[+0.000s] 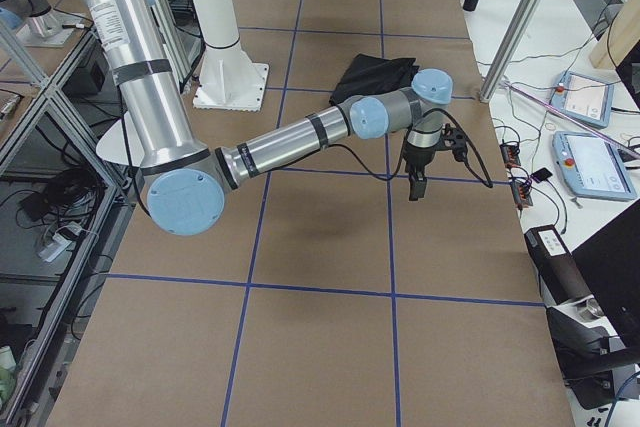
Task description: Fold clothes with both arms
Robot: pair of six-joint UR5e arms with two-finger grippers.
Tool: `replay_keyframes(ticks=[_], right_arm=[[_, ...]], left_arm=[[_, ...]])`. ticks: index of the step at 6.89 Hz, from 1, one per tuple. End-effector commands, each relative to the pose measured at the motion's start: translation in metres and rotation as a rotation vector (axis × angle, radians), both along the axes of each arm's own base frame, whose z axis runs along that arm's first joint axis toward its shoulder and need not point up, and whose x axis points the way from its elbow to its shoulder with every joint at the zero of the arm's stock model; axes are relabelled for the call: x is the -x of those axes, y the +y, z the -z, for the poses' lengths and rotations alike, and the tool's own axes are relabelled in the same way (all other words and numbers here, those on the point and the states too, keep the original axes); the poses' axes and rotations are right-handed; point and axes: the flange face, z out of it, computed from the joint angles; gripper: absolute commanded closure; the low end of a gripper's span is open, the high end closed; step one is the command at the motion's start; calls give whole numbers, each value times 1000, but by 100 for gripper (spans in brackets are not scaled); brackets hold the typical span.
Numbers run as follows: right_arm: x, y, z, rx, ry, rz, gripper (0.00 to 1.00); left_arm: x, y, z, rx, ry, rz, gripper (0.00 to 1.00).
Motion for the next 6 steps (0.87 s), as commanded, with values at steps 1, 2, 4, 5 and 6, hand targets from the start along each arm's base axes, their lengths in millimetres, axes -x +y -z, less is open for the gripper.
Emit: replay_keyframes(ticks=[1, 2, 4, 5, 6], right_arm=[[-35, 26, -43, -13, -4, 52, 0], [-49, 39, -62, 18, 5, 30, 0], [-57, 51, -76, 46, 30, 10, 0], [-59, 55, -79, 58, 23, 4, 0], [-61, 62, -84, 71, 7, 0, 0]], left_arm=[[11, 6, -38, 53, -25, 4, 0], [19, 24, -68, 132, 0, -58, 0], [88, 44, -109, 146, -68, -205, 0], [135, 46, -114, 182, -128, -238, 0], [179, 48, -124, 222, -195, -301, 0]])
